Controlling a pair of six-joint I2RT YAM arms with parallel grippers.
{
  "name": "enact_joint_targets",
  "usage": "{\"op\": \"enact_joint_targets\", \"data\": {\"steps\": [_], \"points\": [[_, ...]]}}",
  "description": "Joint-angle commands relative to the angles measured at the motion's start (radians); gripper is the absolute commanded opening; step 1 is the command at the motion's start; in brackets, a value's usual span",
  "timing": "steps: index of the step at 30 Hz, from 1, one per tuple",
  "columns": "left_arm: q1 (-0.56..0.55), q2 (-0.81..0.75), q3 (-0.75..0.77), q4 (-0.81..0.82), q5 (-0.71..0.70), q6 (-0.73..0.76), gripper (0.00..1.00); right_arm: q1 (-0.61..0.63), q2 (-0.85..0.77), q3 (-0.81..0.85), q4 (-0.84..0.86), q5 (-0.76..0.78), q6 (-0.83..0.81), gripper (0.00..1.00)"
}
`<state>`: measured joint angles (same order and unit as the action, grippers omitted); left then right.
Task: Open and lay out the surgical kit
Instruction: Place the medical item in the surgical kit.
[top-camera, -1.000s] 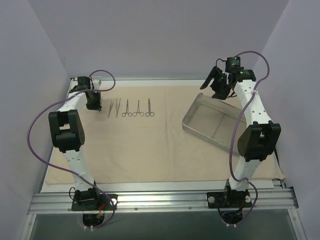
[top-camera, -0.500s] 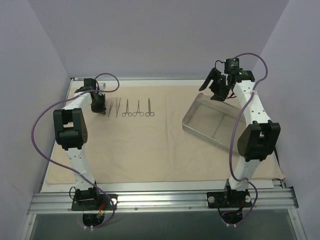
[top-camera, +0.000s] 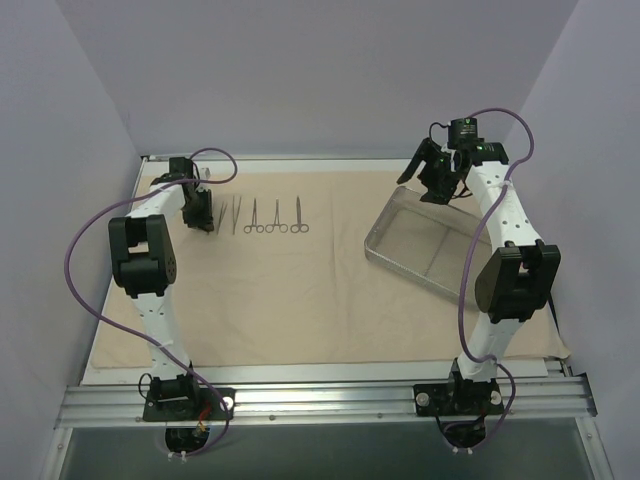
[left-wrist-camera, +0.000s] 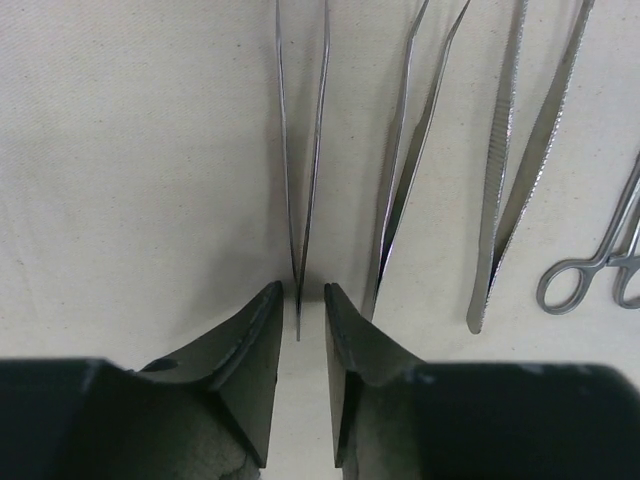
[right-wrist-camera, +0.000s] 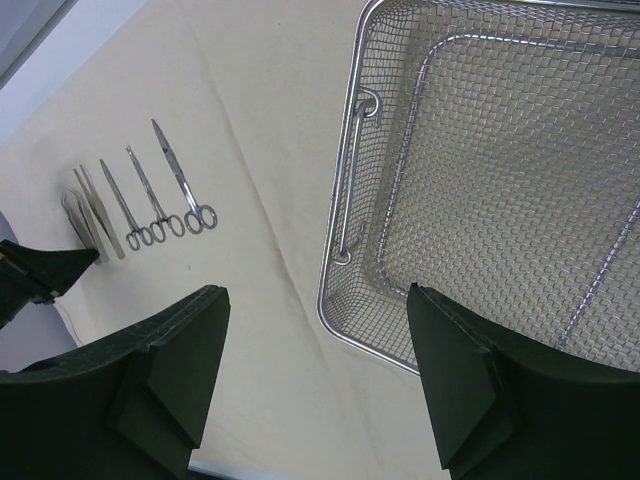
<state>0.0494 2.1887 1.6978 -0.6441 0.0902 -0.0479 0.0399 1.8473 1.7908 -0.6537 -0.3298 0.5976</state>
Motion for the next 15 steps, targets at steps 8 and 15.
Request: {"op": "enact_joint_targets", "data": {"steps": [8,15], "points": [[0.010,-0.084,0.016,-0.020,-0.006,-0.038,0.48,-0.009,-0.046,0.007,0.002,-0.011,-0.027,0.75],[0.024,-0.210,0.037,-0.045,0.014,-0.128,0.94,-0.015,-0.057,0.028,-0.027,0.040,-0.091,1.00]]}}
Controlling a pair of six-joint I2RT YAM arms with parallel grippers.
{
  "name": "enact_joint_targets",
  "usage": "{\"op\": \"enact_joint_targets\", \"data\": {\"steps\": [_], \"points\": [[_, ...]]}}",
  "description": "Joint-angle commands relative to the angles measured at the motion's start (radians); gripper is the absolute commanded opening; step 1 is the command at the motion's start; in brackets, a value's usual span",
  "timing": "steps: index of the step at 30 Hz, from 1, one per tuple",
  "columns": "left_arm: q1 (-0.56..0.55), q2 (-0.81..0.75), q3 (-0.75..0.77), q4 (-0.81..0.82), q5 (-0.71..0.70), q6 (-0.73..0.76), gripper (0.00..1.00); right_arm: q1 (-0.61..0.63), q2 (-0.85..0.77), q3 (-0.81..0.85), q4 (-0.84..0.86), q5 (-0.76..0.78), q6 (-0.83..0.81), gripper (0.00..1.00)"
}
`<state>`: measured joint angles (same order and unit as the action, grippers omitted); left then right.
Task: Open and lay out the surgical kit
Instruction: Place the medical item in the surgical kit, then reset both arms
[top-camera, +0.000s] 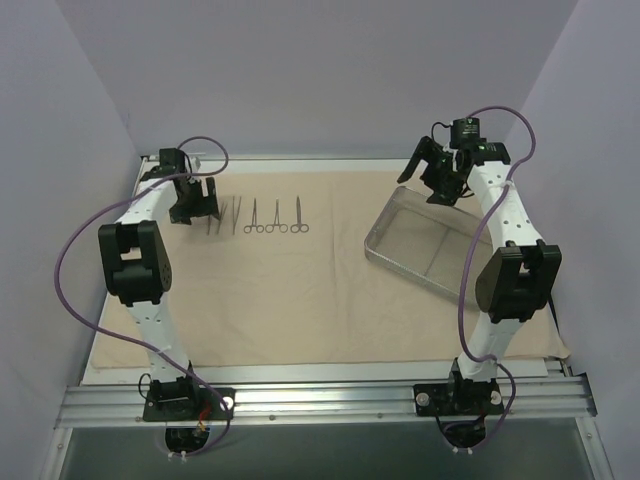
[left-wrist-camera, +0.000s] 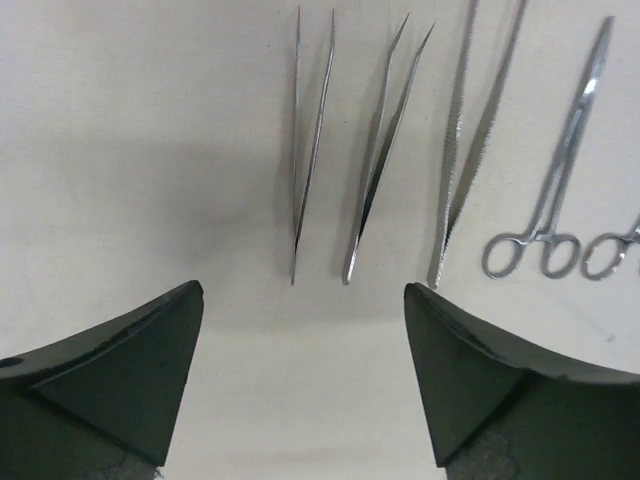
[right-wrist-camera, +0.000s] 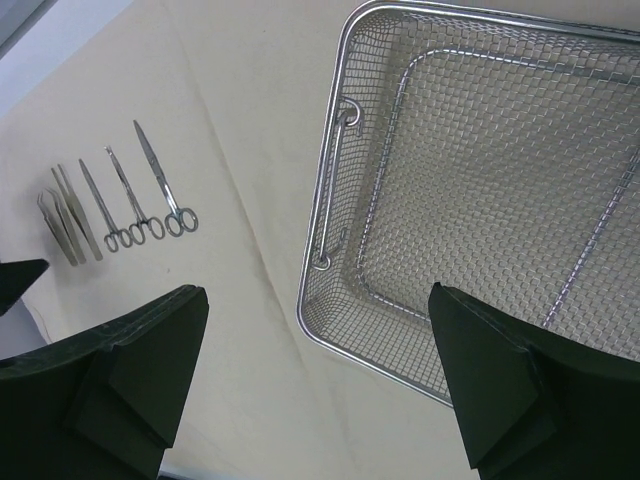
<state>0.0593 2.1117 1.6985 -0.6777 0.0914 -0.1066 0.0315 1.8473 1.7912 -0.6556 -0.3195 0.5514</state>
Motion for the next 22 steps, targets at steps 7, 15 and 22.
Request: {"op": "enact_joint_targets", "data": {"steps": [7,15,22], "points": [[0.010,-0.340,-0.042,-0.005,0.070,-0.223,0.94,0.033,-0.098,-0.051,0.028,0.023,-0.106,1.00],[-0.013,-0.709,-0.527,0.539,0.534,-0.707,0.94,0.208,-0.255,-0.347,0.178,-0.070,-0.134,1.00],[-0.118,-0.892,-0.983,1.302,0.721,-1.145,0.94,0.234,-0.708,-0.865,0.591,-0.129,-0.030,1.00]]}}
